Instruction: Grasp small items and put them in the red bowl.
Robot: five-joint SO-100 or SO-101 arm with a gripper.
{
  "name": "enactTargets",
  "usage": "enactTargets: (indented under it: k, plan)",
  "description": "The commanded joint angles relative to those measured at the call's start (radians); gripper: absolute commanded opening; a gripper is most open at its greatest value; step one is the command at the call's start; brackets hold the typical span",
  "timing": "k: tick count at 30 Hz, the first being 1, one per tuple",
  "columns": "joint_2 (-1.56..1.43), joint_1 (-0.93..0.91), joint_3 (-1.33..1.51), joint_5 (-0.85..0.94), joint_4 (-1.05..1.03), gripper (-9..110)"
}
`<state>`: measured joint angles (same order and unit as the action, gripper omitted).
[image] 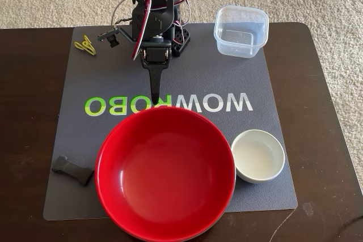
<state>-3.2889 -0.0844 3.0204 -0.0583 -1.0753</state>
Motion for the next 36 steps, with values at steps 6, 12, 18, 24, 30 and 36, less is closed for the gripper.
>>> enactTargets:
  k: [6, 12, 18, 24, 30, 36]
  plan:
    - [-0.003, -0.018, -0.006, -0.003, 0.012, 18]
    - [-0.003, -0.018, -0.006, -0.003, 0.012, 18]
    - [-0.003, -0.018, -0.006, -0.003, 0.012, 18]
    - [-0.003, -0.018, -0.006, -0.003, 0.012, 18]
    - [-0.003, -0.009, -0.006, -0.005, 0.012, 21]
    - [-0.005, 0.021, 0.014, -0.445, 0.054, 0]
